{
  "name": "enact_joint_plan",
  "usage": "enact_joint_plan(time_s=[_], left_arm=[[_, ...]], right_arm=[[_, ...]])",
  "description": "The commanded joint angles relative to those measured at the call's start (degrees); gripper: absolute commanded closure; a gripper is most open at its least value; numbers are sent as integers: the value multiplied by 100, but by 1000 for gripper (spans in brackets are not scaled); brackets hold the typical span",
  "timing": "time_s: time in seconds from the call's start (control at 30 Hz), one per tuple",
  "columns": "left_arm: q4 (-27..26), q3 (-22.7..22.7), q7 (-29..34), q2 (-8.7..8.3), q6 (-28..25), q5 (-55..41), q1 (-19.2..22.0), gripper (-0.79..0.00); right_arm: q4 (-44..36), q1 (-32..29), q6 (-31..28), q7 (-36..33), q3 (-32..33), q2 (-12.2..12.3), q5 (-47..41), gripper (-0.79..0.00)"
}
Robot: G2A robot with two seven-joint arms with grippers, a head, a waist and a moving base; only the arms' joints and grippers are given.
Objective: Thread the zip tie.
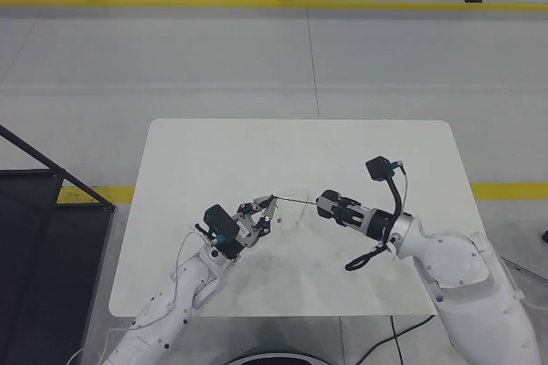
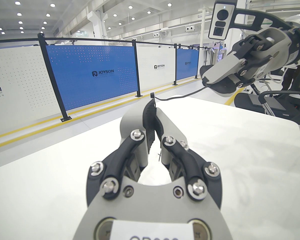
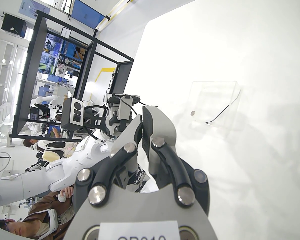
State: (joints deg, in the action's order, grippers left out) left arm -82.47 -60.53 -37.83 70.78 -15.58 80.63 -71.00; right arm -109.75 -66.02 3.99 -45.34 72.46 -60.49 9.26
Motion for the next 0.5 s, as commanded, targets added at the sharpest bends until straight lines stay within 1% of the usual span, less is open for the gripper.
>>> enact_joint_plan(time_s=[0.0,0.47], left_arm=[[0,0,0,0,0,0,0,0],[0,0,0,0,0,0,0,0]], right_arm=[[1,-13,-14,9,12,1,-13,0],[14,19,-26,-7,-10,1,-17,0]])
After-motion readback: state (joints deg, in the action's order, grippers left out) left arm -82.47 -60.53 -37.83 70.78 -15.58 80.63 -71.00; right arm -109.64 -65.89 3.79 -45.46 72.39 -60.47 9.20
